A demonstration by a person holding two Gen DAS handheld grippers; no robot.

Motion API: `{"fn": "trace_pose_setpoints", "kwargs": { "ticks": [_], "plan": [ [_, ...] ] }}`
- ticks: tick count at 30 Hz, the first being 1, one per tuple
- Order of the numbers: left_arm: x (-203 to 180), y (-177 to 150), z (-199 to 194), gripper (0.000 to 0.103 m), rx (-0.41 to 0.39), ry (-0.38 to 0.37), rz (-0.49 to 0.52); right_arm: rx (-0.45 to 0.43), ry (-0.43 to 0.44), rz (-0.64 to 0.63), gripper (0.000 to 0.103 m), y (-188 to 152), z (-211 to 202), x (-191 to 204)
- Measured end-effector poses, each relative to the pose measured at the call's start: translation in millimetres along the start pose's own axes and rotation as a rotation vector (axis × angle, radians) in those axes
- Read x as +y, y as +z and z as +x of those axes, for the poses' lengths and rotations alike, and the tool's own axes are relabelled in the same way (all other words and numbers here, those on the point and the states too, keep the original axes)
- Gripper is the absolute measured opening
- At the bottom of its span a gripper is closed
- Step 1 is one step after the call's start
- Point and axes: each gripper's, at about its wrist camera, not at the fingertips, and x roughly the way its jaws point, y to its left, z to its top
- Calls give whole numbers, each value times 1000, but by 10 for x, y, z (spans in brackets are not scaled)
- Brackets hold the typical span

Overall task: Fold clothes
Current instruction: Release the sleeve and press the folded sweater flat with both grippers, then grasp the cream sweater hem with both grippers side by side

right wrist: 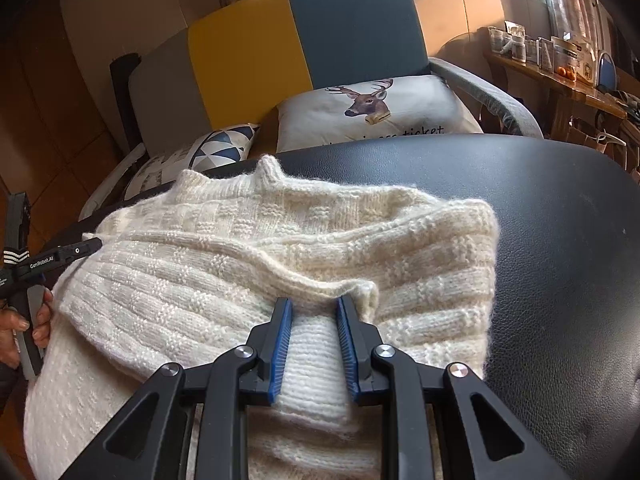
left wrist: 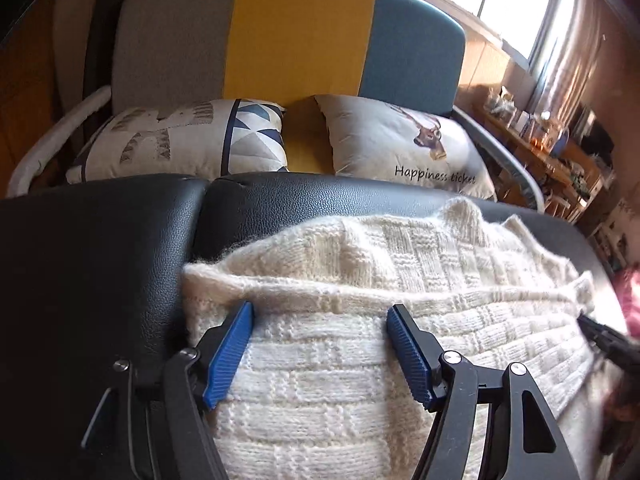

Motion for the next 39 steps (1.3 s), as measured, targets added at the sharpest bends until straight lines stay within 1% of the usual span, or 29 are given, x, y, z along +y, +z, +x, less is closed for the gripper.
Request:
{"fn": "trace_pose_setpoints", "kwargs": {
  "ticks": [3, 5, 8, 9, 11, 15, 17, 18, 19, 21, 22, 23, 26, 27, 31, 33, 35, 37, 39],
  "plan": [
    [9, -12, -142, 69, -8, -39, -56, -1, -13, -8, 22, 9, 1, 38],
    [-45, -51, -335, 69, -32, -78, -80, -2, -18, -3, 22, 4, -8, 40],
    [-186, -187, -704, 70, -86, -156, -66, -3, -28, 7, 22, -13, -30, 46],
    [-239, -236, -779, 70, -89, -167, -48, -2, -32, 12, 22, -26, -45, 50],
    [-328, -347, -796, 72, -60, -152, -6, -2, -46, 17, 22, -55, -78, 66],
    [-374, -633, -525, 71, 45, -59, 45, 4, -70, 8, 22, -80, -122, 107],
    [-468, -702, -504, 71, 57, -7, 100, 8, -80, 2, 22, -84, -136, 124],
    [-495, -703, -522, 71, 62, 5, 103, 18, -86, 0, 22, -62, -137, 137],
    [-502, -687, -549, 71, 70, 6, 86, 30, -93, -1, 22, -34, -137, 150],
    [-459, -673, -692, 71, 60, -22, 20, 63, -107, 28, 24, 27, -241, 175],
    [-432, -696, -805, 71, 44, -35, -8, 37, -85, 58, 24, 21, -371, 172],
    [-403, -731, -924, 71, 26, -45, -30, 6, -17, 105, 24, -23, -523, 142],
    [-292, -980, -1268, 72, 3, -80, -98, 29, 219, 276, 28, -355, -835, -38],
    [-253, -1091, -1373, 72, -2, -83, -111, 43, 251, 311, 28, -510, -936, -100],
    [-130, -1554, -1754, 73, -18, -79, -122, 91, 260, 389, 28, -1197, -1402, -354],
    [-72, -1768, -1905, 74, -15, -86, -113, 113, 273, 415, 29, -1408, -1522, -424],
    [-73, -1954, -2000, 74, 3, -76, -81, 135, 287, 440, 29, -1604, -1630, -487],
    [-88, -2120, -2073, 74, 20, -70, -55, 157, 300, 465, 30, -1800, -1738, -551],
    [-100, -2242, -2133, 74, 34, -83, -54, 179, 314, 490, 30, -1997, -1846, -615]
  ]
}}
